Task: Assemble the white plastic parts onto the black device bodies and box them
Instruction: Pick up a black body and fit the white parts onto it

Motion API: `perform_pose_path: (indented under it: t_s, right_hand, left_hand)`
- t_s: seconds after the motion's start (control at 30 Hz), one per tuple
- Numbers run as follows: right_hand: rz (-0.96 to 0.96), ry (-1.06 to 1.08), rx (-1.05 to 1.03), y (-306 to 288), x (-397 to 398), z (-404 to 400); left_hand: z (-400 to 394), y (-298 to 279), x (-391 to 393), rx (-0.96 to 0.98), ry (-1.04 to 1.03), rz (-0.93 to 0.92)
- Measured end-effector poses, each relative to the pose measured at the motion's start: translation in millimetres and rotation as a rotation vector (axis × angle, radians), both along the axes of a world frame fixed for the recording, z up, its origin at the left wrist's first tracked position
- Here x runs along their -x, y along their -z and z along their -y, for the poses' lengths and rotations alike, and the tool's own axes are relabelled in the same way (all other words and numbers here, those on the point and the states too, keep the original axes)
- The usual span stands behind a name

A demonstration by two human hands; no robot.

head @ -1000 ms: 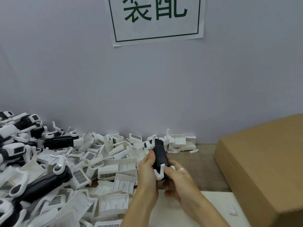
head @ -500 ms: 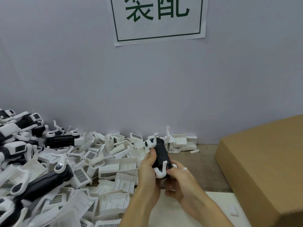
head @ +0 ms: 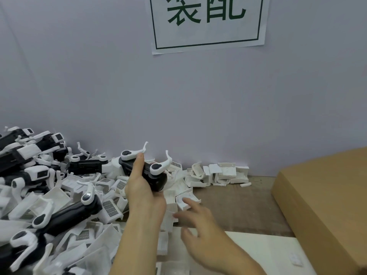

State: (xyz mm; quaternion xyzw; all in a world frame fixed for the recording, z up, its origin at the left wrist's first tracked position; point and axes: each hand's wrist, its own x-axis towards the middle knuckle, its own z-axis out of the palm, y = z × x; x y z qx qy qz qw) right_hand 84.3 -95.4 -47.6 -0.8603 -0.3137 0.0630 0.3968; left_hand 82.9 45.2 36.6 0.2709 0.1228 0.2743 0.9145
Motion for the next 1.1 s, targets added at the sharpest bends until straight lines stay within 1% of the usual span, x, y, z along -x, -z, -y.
perform_pose_path:
  t_s: [0.1, 0.17, 0.27, 0.37, 0.47, 0.53, 0.63, 0.67, 0.73, 0.77, 0.8, 0.87, 0.93, 1.0, 1.1]
  right_hand:
    - [0.000, -0.070, 0.260, 6.1, 6.0, -17.4]
    - [0.003, -0.061, 0.323, 7.4, 6.0, -21.9]
    - [0.037, -0.036, 0.257, 10.0, 3.3, -22.1]
    - [0.074, 0.010, 0.107, 13.5, 0.2, -21.3]
    - [0.023, 0.161, -0.098, 11.6, -7.8, -16.0]
    - [0.041, 0.297, -0.140, 9.9, -13.5, -8.2]
    - [0.046, 0.401, -0.129, 8.5, -15.7, -1.0]
    - [0.040, 0.404, -0.074, 8.2, -14.6, -0.1]
    - [0.068, 0.376, 0.116, 11.3, -13.4, -0.9]
    - [0.086, 0.359, 0.176, 11.2, -12.5, -2.0]
    - [0.094, 0.347, 0.181, 10.0, -11.0, -2.5]
    - [0.071, 0.345, 0.079, 8.7, -11.6, -1.1]
    - [-0.012, 0.391, -0.065, 8.5, -17.3, 4.8]
    - [-0.182, 0.476, -0.285, 5.6, -24.1, 14.2]
    - [-0.480, 0.604, -0.668, -0.6, -29.3, 30.0]
  left_hand:
    - [-6.3, -1.1, 1.4, -0.029, -0.019, -0.053]
    - [-7.7, -2.6, 0.9, -0.049, -0.036, -0.073]
    - [-4.3, -2.4, -0.6, -0.051, -0.029, -0.100]
    - [-1.2, 0.6, -3.5, -0.046, -0.015, -0.127]
    - [1.7, 4.0, -5.7, -0.051, -0.033, -0.157]
    - [4.4, 8.0, -7.0, -0.112, -0.064, -0.193]
    - [7.6, 14.5, -9.7, -0.225, -0.079, -0.258]
    - [8.2, 16.4, -10.6, -0.262, -0.067, -0.267]
    - [9.5, 19.4, -11.6, -0.328, -0.029, -0.280]
    - [10.5, 20.8, -11.9, -0.355, -0.010, -0.290]
    - [11.2, 22.9, -12.6, -0.382, 0.006, -0.302]
    - [13.0, 27.6, -15.0, -0.436, 0.021, -0.319]
    - [14.7, 31.6, -17.5, -0.493, 0.030, -0.335]
    - [15.3, 35.1, -19.4, -0.524, 0.052, -0.356]
    - [15.7, 38.6, -19.4, -0.566, 0.083, -0.392]
